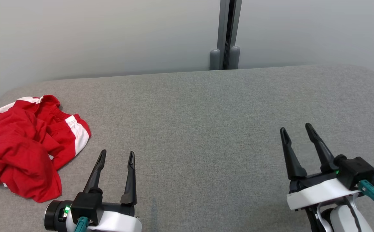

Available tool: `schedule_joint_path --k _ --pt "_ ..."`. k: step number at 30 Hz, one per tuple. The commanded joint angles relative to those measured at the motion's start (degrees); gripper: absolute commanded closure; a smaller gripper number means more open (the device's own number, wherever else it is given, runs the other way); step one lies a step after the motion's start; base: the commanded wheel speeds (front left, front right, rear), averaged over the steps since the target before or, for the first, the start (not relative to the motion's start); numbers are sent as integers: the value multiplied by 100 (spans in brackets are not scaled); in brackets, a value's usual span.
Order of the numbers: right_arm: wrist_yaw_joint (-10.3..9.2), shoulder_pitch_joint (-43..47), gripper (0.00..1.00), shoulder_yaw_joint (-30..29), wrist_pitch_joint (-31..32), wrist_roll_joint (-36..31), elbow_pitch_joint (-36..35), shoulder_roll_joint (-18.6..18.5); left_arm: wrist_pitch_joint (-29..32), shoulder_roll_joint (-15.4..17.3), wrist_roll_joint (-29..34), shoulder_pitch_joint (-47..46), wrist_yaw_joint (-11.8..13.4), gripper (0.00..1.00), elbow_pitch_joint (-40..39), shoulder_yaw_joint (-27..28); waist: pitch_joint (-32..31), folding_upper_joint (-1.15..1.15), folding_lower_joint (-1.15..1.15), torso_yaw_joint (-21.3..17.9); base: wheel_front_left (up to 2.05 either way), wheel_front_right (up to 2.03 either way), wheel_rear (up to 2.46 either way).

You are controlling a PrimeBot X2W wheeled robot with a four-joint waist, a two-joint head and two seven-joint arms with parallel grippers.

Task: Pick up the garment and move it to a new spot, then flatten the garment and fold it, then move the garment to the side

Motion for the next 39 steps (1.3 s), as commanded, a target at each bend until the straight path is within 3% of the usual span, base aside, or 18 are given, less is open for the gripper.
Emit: schedule_joint_path --k 1,7,24,39 --pt "6 -78 0 -57 -56 112 -23 -52 -41 26 104 27 -4 0 -1 3 18 0 0 -2 0 0 0" --pt "6 -76 0 -113 -65 469 81 -43 -45 24 -97 2 -33 0 86 26 23 0 0 -10 0 0 0" --pt "6 -3 0 -160 -66 244 347 -42 -45 25 -174 -7 -123 0 168 16 -67 0 0 78 0 0 0" --pt "6 106 0 -41 -66 277 209 -43 -45 26 -84 20 -118 0 169 102 -109 0 0 1071 0 0 0"
